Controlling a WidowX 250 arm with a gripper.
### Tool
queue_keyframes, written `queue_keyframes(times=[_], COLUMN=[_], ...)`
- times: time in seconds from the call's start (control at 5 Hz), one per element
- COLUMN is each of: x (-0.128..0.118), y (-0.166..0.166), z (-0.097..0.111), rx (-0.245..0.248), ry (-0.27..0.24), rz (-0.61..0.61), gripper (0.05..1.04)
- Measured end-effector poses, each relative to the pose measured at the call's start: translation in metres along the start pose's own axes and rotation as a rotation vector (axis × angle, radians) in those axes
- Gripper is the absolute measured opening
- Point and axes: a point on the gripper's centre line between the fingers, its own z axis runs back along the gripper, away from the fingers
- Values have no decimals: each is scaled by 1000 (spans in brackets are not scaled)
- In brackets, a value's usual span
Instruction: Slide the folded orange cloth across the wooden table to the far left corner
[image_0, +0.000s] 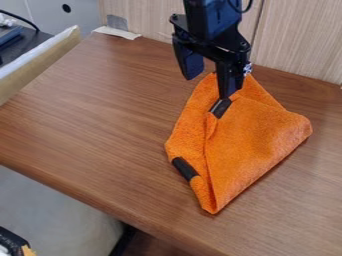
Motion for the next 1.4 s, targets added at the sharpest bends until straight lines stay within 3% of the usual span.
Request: queue_keyframes(times=[0.2,0.6,1.0,1.2,1.4], x=[-2,23,34,37,42], y=[0,-22,-29,-28,-28], z=[-8,-16,-55,-77,-92], rx=[-5,-1,81,106,95], ry=[27,34,91,97,63], rz=[5,-42,-46,-42,-37], gripper=[999,999,999,999,999])
